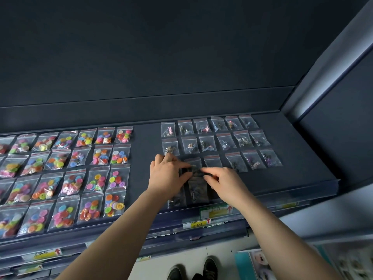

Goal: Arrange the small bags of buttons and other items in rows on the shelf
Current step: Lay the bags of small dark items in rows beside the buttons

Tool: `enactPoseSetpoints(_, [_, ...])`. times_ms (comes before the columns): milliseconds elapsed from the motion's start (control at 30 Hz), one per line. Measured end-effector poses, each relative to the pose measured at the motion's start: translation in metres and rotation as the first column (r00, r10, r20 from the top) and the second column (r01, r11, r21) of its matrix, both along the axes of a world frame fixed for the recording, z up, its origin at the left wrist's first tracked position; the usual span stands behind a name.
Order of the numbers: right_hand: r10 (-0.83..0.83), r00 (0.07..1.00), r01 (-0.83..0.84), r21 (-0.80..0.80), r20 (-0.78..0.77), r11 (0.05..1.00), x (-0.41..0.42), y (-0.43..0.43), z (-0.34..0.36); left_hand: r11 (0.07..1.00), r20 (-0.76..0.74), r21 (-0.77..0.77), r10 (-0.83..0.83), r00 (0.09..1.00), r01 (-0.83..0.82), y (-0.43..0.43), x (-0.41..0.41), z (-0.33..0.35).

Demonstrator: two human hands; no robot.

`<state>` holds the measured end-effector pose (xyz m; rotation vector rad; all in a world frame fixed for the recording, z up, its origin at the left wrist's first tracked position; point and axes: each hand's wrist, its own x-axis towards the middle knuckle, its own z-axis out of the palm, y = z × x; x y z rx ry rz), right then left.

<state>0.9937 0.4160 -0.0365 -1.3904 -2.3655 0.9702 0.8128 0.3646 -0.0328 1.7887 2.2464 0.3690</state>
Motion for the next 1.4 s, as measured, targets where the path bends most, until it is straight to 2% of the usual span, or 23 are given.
enactPoseSetpoints(267, [0.005,1.0,-0.005,-0.009,0.015,1.0,-0.002,0.0,0.003,1.0,0.027,0.015,0.007,1.0,-0.007,0.002,-0.001,-0.001])
enactPoseSetpoints(367, [-0.022,1.0,0.022,-0.012,-0.02,1.0,0.002,-0.003,0.009,0.996,0.104,0.075,0.046,0.994,-0.054,-0.005,0.0,0.003])
enactPoseSetpoints(400, [-0.044,0.998,0.044,-0.009,-0.036,0.999,0.004,-0.003,0.013,0.99,0.155,0.117,0.06,0.986,-0.078,-0.008,-0.001,0.006])
enactPoseSetpoints(467, [-0.107,0.99,0.106,-0.015,-0.094,0.994,0.007,-0.003,0.02,0.97,0.351,0.183,0.089,0.932,-0.162,-0.019,-0.002,0.015])
enactPoseSetpoints(567, [-0.181,0.956,0.17,-0.07,-0.229,0.983,0.007,-0.001,0.032,0.914,0.614,0.173,0.191,0.765,-0.368,-0.039,-0.002,0.033])
enactPoseSetpoints(700, [-0.204,0.902,0.151,-0.166,-0.381,0.975,-0.016,0.004,0.048,0.777,0.786,0.138,0.291,0.545,-0.614,-0.077,-0.01,0.051])
enactPoseSetpoints(900, [-0.076,0.865,-0.06,-0.253,-0.495,0.966,-0.098,-0.015,0.054,0.514,0.835,0.127,0.406,0.371,-0.849,-0.161,-0.045,0.065])
enactPoseSetpoints(1067, [0.094,0.857,-0.284,-0.311,-0.507,0.907,-0.178,-0.069,0.056,0.258,0.829,0.156,0.49,0.269,-0.953,-0.246,-0.085,0.065])
enactPoseSetpoints(1233, [0.281,0.818,-0.455,-0.264,-0.501,0.851,-0.266,-0.141,0.06,0.072,0.831,0.18,0.522,0.19,-0.981,-0.333,-0.138,0.061])
enactPoseSetpoints(1333, [0.329,0.78,-0.517,-0.252,-0.532,0.818,-0.328,-0.197,0.064,-0.005,0.824,0.196,0.543,0.162,-0.981,-0.393,-0.184,0.061])
enactPoseSetpoints(1400, [0.339,0.771,-0.528,-0.243,-0.539,0.814,-0.37,-0.236,0.067,-0.018,0.811,0.205,0.563,0.159,-0.979,-0.43,-0.218,0.066])
